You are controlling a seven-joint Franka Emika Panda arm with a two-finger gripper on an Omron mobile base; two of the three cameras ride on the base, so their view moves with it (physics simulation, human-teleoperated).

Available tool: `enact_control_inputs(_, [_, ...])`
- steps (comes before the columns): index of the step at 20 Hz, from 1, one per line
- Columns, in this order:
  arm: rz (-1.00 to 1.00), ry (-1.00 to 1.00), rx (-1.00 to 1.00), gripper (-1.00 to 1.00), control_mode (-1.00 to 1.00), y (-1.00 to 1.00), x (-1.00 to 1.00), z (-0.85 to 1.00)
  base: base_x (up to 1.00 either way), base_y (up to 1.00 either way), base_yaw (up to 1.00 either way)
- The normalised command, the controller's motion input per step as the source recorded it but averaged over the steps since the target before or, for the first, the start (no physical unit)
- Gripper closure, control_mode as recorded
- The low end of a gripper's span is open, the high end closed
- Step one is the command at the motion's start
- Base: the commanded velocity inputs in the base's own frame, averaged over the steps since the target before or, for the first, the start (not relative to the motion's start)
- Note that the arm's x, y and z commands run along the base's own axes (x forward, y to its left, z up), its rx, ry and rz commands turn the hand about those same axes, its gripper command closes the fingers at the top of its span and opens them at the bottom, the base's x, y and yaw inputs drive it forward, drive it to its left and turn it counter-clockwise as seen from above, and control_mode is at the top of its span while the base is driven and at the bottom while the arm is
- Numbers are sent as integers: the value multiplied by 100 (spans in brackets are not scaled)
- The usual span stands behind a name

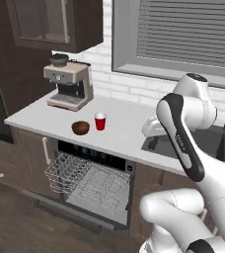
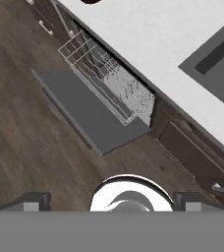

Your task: Pick up the cup and bowl from the counter, place them in the dishwasher, and close the dishwasher door.

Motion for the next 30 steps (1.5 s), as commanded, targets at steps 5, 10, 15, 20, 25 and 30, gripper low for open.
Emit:
enact_control_inputs(5, [0, 0, 0, -100, 100, 0, 0, 0, 39, -66, 31])
enact_control_inputs(10, [0, 0, 0, -100, 100, 0, 0, 0, 40, -66, 37])
enact_control_inputs(15, [0, 0, 0, -100, 100, 0, 0, 0, 4, -5, 39])
enact_control_inputs(20, [0, 0, 0, -100, 100, 0, 0, 0, 0, 0, 26])
enact_control_inputs(25, [0, 0, 0, -100, 100, 0, 0, 0, 17, 24, 2])
enact_control_inputs(30, [0, 0, 0, -100, 100, 0, 0, 0, 41, 31, 0])
